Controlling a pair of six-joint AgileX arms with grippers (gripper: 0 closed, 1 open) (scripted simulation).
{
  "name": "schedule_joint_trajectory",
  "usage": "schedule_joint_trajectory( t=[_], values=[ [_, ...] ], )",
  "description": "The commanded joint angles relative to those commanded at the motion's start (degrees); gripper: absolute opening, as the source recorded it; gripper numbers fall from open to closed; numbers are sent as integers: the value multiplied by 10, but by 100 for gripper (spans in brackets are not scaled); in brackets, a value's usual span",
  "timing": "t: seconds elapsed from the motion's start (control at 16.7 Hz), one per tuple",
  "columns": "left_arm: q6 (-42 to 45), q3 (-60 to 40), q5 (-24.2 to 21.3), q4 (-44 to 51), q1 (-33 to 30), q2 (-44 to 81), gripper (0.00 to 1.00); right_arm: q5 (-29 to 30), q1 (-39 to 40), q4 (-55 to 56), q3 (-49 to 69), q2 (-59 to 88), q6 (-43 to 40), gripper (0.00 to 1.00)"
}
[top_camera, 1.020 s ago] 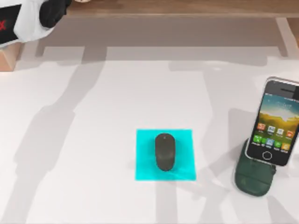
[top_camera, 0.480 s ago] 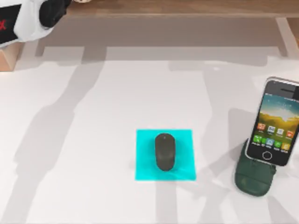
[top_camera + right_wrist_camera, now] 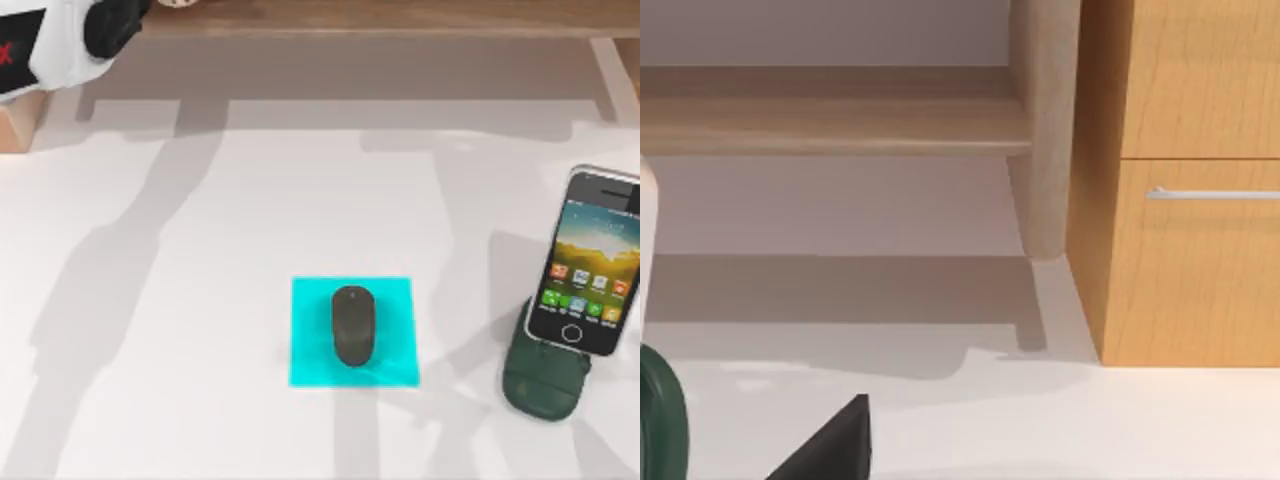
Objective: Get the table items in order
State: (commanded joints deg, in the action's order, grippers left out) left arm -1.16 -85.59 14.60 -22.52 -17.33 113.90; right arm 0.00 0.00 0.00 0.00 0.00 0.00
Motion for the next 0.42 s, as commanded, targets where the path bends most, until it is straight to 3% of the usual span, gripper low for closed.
schedule_joint_trajectory(
  t=[0.12,0.42],
  values=[
    [0,0,0,0,0,0,100,0,0,0,0,0,0,100],
    [0,0,0,0,0,0,100,0,0,0,0,0,0,100]
  ],
)
